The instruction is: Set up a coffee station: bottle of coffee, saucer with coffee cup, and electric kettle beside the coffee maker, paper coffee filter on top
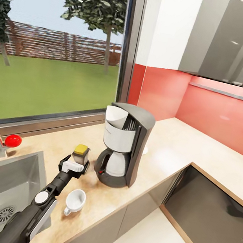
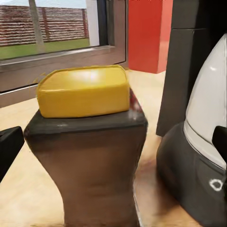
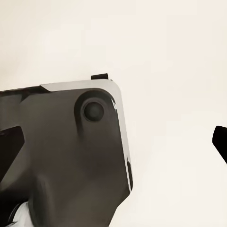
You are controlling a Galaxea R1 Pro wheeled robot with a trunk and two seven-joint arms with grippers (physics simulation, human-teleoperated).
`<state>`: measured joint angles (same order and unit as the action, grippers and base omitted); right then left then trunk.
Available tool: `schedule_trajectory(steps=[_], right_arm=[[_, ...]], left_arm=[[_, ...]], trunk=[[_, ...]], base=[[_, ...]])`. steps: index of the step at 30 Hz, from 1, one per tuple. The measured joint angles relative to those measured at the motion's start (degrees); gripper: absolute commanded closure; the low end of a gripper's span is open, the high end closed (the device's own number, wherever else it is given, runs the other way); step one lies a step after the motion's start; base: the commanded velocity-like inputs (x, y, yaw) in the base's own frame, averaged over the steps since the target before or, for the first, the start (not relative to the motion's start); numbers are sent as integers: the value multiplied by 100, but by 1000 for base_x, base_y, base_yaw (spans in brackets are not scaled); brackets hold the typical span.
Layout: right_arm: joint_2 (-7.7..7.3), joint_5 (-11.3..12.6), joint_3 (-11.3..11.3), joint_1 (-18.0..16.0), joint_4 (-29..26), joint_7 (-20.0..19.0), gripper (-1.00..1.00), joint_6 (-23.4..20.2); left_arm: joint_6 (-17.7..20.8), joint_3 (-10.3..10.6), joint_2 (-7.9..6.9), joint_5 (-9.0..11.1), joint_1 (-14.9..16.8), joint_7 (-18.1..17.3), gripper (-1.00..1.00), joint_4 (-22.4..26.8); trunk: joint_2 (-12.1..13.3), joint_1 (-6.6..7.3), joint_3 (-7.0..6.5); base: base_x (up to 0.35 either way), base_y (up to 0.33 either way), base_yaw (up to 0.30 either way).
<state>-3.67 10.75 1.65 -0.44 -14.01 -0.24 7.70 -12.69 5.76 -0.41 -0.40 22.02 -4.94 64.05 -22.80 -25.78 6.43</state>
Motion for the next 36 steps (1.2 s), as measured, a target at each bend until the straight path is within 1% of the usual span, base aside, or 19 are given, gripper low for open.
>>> schedule_trajectory(steps=[8,18,24,30,36], right_arm=[[0,0,-1,-1,0,0,-100,0],[0,0,1,-2,0,0,-100,0],[0,0,-1,1,0,0,-100,0],[0,0,1,1,0,4,-100,0],[0,1,-6,-3,10,26,-100,1]], left_arm=[[0,9,14,-7,-1,0,-100,0],[0,10,17,1,-1,1,-100,3],[0,8,15,1,0,0,-100,3],[0,8,3,2,-1,0,-100,4],[1,0,-7,7,-2,0,-100,55]], trunk=[[1,-1,-1],[0,2,0],[-1,0,0],[0,2,0],[0,2,0]], base=[[-286,-24,0],[-24,-4,0],[-233,0,0],[-37,0,1],[-2,0,182]])
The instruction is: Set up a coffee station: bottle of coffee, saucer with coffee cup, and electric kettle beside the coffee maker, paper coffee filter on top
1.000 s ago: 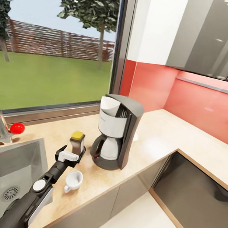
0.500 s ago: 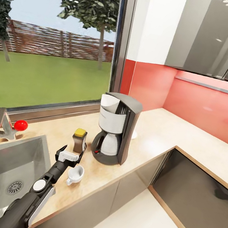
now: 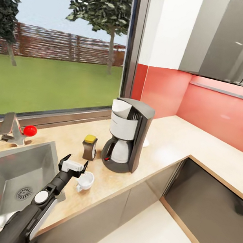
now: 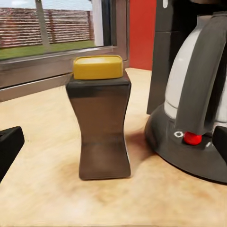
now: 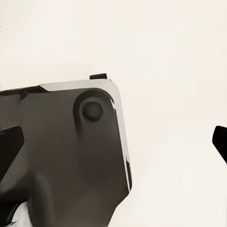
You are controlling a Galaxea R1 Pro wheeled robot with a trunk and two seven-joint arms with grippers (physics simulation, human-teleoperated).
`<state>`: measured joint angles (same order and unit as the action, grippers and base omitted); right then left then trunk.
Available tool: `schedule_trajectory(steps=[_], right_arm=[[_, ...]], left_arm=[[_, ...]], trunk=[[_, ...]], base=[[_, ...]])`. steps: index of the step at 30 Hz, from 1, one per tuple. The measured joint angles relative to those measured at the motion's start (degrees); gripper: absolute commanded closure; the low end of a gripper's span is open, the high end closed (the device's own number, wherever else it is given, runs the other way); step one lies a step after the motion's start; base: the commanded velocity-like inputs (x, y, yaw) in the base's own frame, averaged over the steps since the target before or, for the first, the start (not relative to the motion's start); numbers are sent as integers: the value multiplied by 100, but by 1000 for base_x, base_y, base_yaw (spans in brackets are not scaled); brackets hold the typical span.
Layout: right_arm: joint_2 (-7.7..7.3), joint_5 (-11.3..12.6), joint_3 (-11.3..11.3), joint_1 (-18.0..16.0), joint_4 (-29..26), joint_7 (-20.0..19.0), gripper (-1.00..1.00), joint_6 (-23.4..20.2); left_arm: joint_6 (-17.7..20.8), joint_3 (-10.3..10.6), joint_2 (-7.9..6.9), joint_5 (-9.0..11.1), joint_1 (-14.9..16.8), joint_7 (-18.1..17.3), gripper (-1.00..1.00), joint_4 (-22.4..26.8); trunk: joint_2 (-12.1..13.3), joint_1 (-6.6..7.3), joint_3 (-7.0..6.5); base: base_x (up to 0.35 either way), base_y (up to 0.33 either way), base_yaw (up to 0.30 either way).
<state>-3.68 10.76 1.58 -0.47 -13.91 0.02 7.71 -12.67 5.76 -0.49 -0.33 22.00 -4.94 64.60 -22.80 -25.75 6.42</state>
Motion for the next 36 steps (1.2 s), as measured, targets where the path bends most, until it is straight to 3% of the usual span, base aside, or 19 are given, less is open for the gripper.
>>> schedule_trajectory(steps=[12,27,28,31,33,36], right_arm=[[0,1,0,1,1,6,-100,0],[0,3,-1,3,-1,6,-100,0],[0,3,-1,4,-1,6,-100,0],[0,2,-1,4,0,6,-100,0],[0,2,-1,1,-1,6,-100,0],[0,11,-7,3,-1,6,-100,0]], left_arm=[[0,13,19,4,0,0,-100,53],[-3,74,50,7,-24,-65,-100,67],[-6,120,65,7,-63,-72,-100,77],[-10,511,153,2,-366,-87,-100,218],[-12,1022,171,-19,-621,-59,-100,451],[-14,1412,156,-35,-959,-32,-100,753]], trunk=[[0,0,0],[0,0,0],[0,0,0],[0,0,1],[-1,1,1],[-1,1,1]], base=[[0,-5,252],[0,-202,12],[0,-22,0],[0,-9,0],[0,-2,-28],[0,0,-192]])
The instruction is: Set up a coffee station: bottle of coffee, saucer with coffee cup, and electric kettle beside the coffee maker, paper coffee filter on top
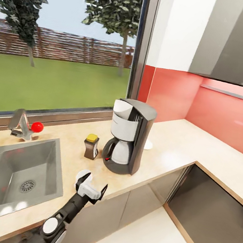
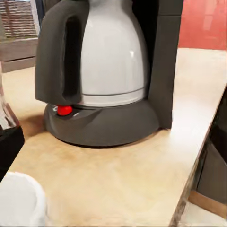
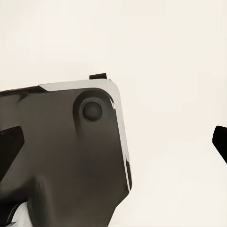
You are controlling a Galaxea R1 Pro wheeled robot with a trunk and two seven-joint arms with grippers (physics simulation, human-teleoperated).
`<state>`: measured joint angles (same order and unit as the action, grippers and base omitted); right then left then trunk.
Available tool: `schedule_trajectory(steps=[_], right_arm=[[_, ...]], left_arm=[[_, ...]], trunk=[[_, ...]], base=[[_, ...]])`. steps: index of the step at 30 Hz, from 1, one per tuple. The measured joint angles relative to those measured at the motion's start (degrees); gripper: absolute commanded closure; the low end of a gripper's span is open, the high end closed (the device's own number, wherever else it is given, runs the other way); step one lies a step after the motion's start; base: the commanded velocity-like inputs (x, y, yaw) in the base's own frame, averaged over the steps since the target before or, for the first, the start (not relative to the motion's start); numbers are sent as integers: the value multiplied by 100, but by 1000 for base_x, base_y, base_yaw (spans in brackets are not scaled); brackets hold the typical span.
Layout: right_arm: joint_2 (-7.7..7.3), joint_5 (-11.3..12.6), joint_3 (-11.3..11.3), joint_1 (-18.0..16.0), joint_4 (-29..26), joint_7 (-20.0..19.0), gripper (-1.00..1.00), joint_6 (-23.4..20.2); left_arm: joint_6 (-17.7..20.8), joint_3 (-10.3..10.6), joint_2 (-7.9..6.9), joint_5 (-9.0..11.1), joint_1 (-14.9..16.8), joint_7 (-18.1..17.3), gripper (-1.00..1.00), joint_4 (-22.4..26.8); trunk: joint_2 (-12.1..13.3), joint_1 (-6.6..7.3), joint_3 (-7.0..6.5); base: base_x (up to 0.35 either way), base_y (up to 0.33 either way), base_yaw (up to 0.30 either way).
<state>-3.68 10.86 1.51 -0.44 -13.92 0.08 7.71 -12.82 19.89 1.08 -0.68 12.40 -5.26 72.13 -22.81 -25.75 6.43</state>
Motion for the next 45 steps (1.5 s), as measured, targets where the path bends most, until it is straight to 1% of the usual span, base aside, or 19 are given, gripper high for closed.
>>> schedule_trajectory(steps=[3,5,7,14,15,18,22,23,25,27,29,31,32,35,36,38,40,41,45], right_arm=[[0,1,-1,1,0,0,-100,0],[0,2,-1,2,1,0,-100,1],[0,2,-1,2,1,0,-100,0],[0,2,-3,2,1,0,-100,1],[0,3,-2,1,-1,0,-100,-2],[0,3,-2,-2,-1,0,-100,-1],[0,3,-10,1,-1,0,-100,-6],[0,-4,-5,-1,-5,-12,-100,-8],[0,-7,-3,-3,-7,-19,-100,-9],[0,-10,1,-2,-8,-23,-100,-9],[-7,-10,-1,-4,-8,-23,-100,-9],[-21,-11,1,-2,-8,-25,-100,-5],[-40,-5,-5,0,-8,-28,-100,-2],[-57,9,-21,1,-8,-20,-100,-4],[-60,10,-23,2,-6,-31,-100,-7],[-61,9,-21,2,-5,-36,-100,-8],[-61,9,-13,2,-3,-27,-100,-9],[-61,10,-10,3,0,-16,-100,-9],[-54,12,-9,2,7,-16,-100,-8]], left_arm=[[-3,65,-12,-3,-282,-37,-100,220],[-14,141,-35,-6,-666,-66,-100,492],[-25,237,-51,-2,-820,-72,-100,570],[-18,261,-63,-10,-1152,-65,-100,555],[-19,276,-66,-24,-1354,-64,-100,505],[-8,280,-65,-31,-1573,-61,-100,333],[1,281,-61,-36,-1645,-58,-100,-381],[5,282,-49,-46,-1643,-41,-100,-924],[12,268,-44,-46,-1632,-10,-100,-1540],[11,228,-37,-50,-1615,16,-100,-2520],[18,212,-32,-51,-1602,31,-100,-3120],[30,201,-32,-47,-1597,40,-100,-3466],[43,182,-39,-45,-1596,50,-100,-3797],[50,158,-58,-22,-1593,158,-100,-4286],[51,152,-61,-16,-1593,362,-100,-4517],[52,138,-61,-13,-1593,605,-100,-4717],[63,123,-54,-13,-1593,860,-100,-4837],[66,110,-56,-11,-1617,1084,-100,-4884],[72,111,-60,-12,-1625,1213,-100,-4899]], trunk=[[0,0,0],[0,0,0],[0,0,0],[1,0,0],[0,0,2],[0,0,1],[0,0,1],[0,0,2],[0,0,1],[0,0,2],[0,0,1],[0,0,1],[0,0,2],[0,0,1],[0,0,1],[0,0,1],[0,0,1],[0,0,1],[0,0,1]], base=[[0,0,-246],[0,0,-262],[0,0,-264],[0,0,-264],[0,0,-264],[0,0,-263],[0,0,-110],[0,0,-22],[0,0,-11],[0,0,-3],[0,0,-1],[0,0,0],[0,0,0],[0,0,0],[0,0,0],[0,0,0],[0,0,0],[0,-42,0],[0,-192,0]])
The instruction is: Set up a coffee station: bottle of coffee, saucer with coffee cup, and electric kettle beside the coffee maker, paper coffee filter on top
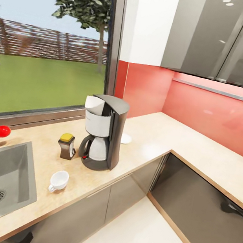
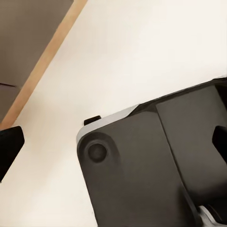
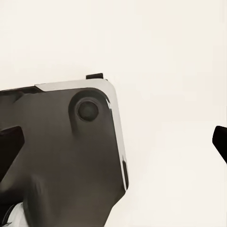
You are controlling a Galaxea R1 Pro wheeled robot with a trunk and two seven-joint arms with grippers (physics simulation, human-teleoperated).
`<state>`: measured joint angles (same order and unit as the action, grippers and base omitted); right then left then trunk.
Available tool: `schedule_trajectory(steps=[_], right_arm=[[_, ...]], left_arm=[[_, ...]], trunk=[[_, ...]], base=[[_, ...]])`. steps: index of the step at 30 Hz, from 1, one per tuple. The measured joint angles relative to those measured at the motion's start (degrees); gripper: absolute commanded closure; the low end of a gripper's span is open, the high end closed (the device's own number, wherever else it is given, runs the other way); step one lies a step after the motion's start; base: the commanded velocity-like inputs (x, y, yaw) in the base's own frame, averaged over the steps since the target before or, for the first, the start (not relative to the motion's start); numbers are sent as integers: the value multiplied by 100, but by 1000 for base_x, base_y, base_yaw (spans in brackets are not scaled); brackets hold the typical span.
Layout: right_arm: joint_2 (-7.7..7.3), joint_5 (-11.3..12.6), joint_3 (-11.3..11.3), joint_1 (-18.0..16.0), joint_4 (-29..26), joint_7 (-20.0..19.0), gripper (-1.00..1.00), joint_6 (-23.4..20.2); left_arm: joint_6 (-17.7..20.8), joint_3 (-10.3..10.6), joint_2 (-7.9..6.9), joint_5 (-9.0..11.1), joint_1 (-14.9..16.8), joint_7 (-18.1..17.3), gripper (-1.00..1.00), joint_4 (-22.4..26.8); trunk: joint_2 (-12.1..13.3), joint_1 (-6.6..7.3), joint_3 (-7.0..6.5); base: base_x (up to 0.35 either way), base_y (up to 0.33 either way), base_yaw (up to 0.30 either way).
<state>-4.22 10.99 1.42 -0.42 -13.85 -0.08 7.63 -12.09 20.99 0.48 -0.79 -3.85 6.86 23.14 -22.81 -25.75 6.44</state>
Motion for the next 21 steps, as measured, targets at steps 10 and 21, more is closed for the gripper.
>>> schedule_trajectory(steps=[10,21], right_arm=[[1,1,-1,1,99,16,-100,0],[1,-1,0,-3,237,16,-100,9]], left_arm=[[4,0,13,4,21,6,-100,-311],[0,-9,10,17,37,276,-100,-412]], trunk=[[0,0,0],[0,1,0]], base=[[0,-265,0],[36,-269,0]])
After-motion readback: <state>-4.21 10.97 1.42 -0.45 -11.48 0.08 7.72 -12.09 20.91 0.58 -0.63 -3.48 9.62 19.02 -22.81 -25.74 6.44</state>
